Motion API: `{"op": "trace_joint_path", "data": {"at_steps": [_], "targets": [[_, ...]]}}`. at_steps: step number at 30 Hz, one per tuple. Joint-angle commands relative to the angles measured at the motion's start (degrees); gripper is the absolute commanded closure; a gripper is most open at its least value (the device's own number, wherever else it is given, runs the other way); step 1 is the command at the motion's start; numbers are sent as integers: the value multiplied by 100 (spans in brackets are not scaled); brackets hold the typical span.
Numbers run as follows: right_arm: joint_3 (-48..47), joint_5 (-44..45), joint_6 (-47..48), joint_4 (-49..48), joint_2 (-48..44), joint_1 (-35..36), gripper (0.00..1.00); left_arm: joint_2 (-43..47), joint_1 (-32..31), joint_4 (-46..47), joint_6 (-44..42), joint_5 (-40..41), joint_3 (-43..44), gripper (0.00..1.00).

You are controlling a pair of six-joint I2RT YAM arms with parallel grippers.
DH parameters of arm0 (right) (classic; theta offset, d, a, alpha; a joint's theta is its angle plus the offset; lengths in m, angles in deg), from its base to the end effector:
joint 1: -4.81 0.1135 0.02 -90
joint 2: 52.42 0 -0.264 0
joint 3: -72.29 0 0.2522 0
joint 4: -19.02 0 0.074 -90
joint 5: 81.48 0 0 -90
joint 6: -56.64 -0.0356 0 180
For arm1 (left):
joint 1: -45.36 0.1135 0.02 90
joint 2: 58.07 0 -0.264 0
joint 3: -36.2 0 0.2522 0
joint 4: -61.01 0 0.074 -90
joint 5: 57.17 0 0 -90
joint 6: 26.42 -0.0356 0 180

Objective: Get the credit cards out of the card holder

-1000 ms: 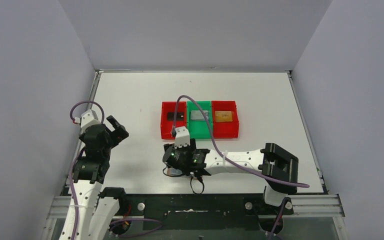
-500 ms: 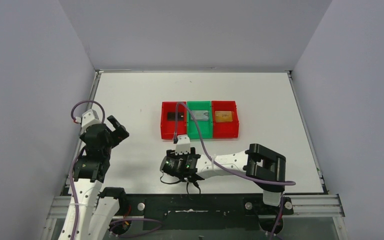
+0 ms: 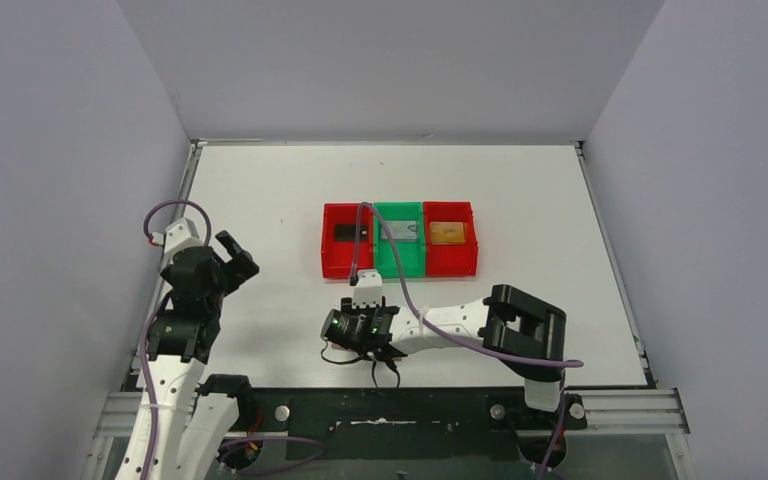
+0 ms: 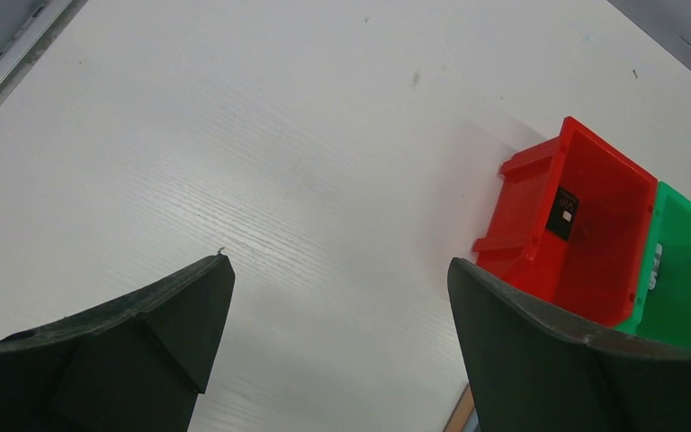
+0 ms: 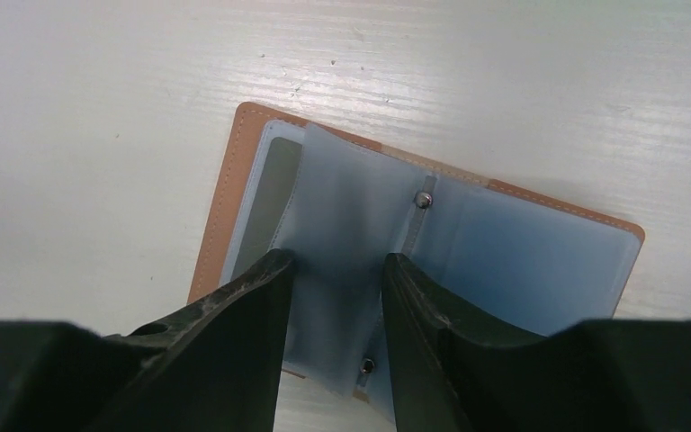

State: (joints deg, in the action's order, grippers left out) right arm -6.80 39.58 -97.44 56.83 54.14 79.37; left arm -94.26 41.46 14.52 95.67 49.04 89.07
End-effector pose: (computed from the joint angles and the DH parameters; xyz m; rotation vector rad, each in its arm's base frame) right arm 0.1143 0.3447 0.1553 -0.0760 2.4801 0.2647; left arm 0.1427 0.0002 0.2880 -0.6674 1.9591 -0.0899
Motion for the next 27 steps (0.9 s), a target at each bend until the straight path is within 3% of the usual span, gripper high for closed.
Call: {"op": "trace_joint_path", "data": {"at_steps": [1, 8, 12, 19, 23, 27], "targets": [[186, 103, -137, -128, -47, -32, 62, -4, 39, 346, -116, -88, 17, 9], [447, -34, 104, -716, -350, -74, 67, -118, 30, 449, -183, -487, 17, 9], [1030, -447, 226, -1650, -742, -245, 79, -222, 21, 642, -150, -1498, -10, 10], [2332, -1606, 500, -3974, -1378, -680, 78, -318, -81, 1384, 510, -3738, -578, 19], [2947, -1996, 464, -5043, -1538, -840, 77, -356, -658, 1577, 557, -3816, -726, 21], [3440, -2275, 292, -5943, -1537, -1006, 76, -633, -1880, 1859, 777, -3262, -901, 22]]}}
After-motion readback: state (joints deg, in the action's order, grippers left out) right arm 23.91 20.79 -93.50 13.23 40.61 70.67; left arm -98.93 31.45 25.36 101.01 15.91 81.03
